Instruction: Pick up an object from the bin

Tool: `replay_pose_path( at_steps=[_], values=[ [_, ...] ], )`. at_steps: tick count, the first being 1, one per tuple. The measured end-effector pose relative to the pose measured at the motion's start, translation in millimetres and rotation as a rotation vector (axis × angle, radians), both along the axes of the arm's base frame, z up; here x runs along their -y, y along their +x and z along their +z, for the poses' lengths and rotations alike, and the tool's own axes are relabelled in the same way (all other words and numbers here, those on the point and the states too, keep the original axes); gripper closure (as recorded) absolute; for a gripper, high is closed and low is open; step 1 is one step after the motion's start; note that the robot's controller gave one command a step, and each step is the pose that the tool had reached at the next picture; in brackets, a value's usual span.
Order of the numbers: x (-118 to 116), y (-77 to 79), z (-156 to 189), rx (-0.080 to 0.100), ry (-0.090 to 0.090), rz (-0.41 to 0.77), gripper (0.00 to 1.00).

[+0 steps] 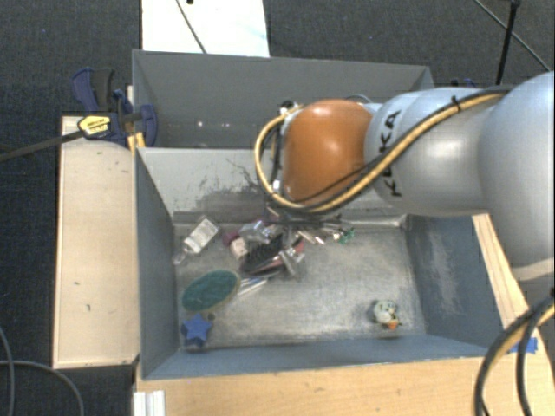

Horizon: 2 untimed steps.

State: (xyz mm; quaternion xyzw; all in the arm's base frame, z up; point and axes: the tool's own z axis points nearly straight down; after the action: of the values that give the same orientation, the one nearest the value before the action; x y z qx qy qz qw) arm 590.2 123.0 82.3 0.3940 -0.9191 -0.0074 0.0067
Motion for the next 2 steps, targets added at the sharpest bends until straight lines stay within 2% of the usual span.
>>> replay_pose_path(
  at_steps=[1,2],
  values=[
    [55.8,2.2,-0.5,0.041,0.018,0.536,1.0],
    [64.3,-0.2,-7.9,0.028,0.004,0.533,0.0]
  ],
)
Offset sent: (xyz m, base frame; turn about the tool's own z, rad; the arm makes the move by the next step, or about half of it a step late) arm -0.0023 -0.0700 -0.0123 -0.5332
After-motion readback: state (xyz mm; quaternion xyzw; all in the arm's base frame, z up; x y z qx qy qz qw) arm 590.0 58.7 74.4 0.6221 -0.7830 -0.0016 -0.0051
